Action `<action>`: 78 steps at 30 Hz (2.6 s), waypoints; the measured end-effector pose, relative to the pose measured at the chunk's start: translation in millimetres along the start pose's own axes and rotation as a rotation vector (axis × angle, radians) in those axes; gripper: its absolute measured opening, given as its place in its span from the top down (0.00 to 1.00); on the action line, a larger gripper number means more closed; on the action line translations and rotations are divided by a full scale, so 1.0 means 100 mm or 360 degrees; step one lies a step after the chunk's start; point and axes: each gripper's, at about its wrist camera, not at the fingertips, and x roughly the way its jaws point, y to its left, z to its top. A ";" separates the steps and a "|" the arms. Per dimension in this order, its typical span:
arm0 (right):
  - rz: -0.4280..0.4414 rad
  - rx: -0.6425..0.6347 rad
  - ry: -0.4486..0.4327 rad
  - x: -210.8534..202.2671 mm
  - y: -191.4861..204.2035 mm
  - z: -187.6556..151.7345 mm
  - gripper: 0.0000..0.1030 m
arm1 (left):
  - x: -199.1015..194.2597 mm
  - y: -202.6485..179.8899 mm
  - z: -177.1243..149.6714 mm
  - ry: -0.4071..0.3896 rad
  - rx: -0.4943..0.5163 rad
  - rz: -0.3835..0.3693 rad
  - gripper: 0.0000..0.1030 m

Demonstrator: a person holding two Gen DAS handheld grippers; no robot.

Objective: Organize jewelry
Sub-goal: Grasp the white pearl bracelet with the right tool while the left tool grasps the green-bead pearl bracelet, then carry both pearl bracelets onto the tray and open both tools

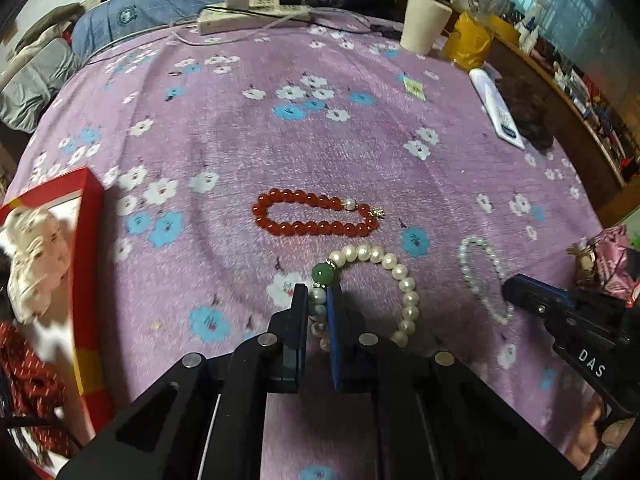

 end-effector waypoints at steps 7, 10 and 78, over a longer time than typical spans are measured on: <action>0.0113 0.0000 -0.0122 -0.39 0.07 0.01 0.95 | -0.68 0.15 -0.12 -0.0130 -0.0161 -0.0138 0.92; 0.0152 0.0010 -0.0161 -0.57 0.09 -0.05 0.95 | -0.93 0.20 -0.21 -0.0176 -0.0192 -0.0144 0.92; 0.0480 -0.0326 0.0187 0.13 2.93 -0.62 0.94 | -1.24 2.68 -0.96 -0.0070 -0.0491 0.0072 0.91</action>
